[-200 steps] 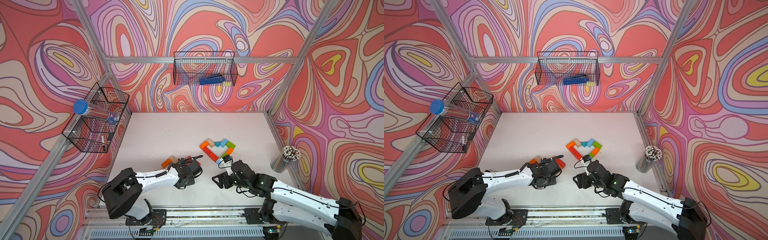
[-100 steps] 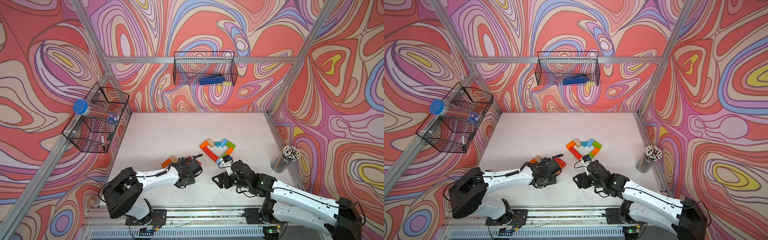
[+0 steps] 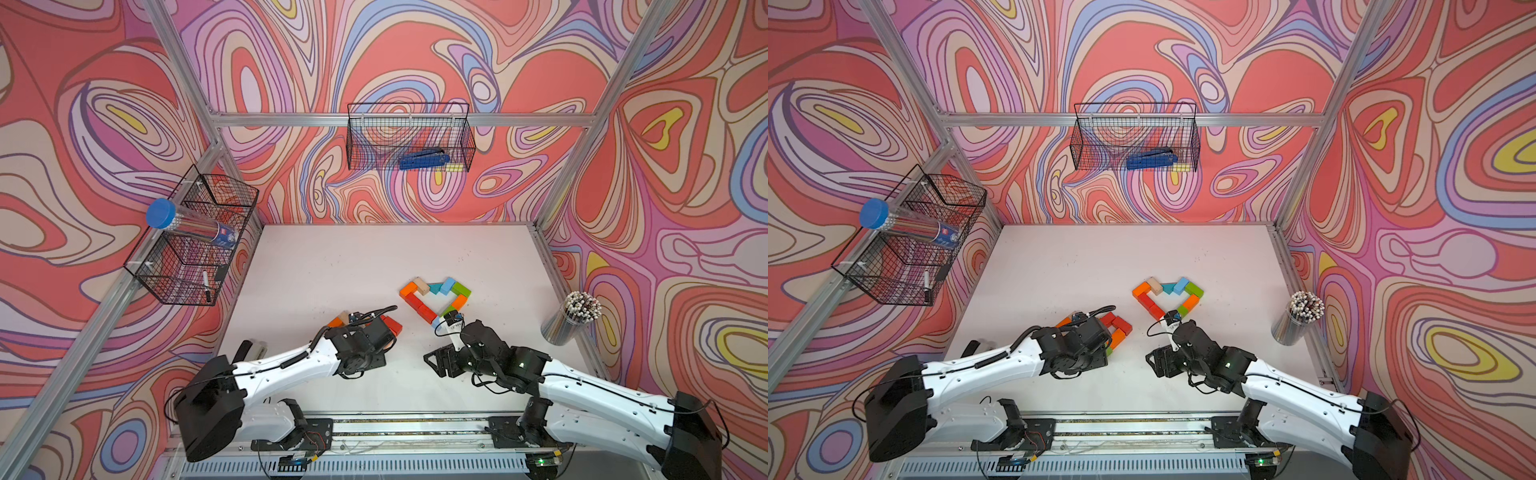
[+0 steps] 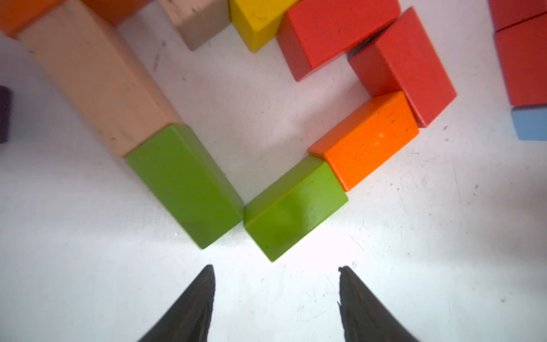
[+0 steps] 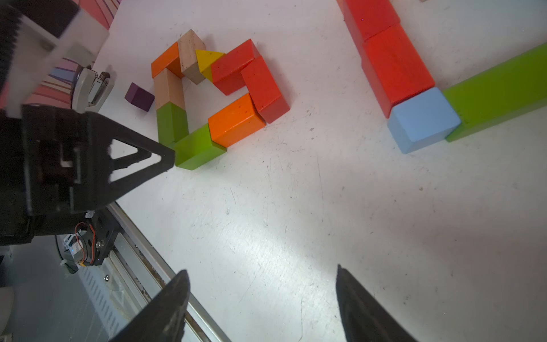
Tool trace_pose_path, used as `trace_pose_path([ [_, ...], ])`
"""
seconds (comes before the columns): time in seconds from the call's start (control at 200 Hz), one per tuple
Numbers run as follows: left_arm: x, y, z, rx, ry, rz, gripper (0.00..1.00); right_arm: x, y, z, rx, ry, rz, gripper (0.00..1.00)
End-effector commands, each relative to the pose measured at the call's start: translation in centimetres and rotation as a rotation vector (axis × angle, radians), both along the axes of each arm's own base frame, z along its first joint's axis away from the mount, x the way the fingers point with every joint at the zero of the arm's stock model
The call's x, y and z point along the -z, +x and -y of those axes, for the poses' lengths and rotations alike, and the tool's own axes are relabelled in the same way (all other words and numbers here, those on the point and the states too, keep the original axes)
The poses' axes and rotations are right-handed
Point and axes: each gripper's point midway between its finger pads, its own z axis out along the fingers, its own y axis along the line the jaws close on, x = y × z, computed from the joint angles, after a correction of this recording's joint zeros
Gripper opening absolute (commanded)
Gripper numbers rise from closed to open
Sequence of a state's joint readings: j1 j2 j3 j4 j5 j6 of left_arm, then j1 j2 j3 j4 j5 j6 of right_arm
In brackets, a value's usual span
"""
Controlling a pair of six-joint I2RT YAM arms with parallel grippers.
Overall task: Assemble a heart with building blocks
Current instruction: Assemble the building block at the center of the board, then pick up the building block from the center of the board.
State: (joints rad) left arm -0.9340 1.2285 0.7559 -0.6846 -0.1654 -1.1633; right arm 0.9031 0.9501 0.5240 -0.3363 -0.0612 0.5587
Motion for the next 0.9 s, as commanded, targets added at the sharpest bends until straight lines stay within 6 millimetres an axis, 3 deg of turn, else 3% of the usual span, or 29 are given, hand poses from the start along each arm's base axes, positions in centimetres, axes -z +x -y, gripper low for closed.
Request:
trace_pose_path([
  [0.0,-0.6,-1.4,-4.5,-0.069,0.109,-0.008,0.74,-1.2,0.3,-0.8,-0.021,0.022,0.023,0.78],
  [0.24,-0.8,-0.6,-9.9,-0.258,0.072,-0.032,0.77,-1.2,0.6,-2.0,-0.057,0.016,0.013,0.78],
  [0.401,0.5,0.4,-13.0,-0.391,0.048,-0.062,0.77,-1.4,0.7,-2.0,-0.053,0.010,0.016,0.78],
  [0.551,1.8,1.7,-13.8,-0.440,-0.017,-0.081,0.75,-1.3,0.7,-1.8,-0.045,0.008,0.012,0.78],
  [0.891,3.3,3.6,-15.1,-0.431,0.031,-0.111,0.69,-1.2,0.8,-1.7,-0.034,0.005,0.007,0.78],
])
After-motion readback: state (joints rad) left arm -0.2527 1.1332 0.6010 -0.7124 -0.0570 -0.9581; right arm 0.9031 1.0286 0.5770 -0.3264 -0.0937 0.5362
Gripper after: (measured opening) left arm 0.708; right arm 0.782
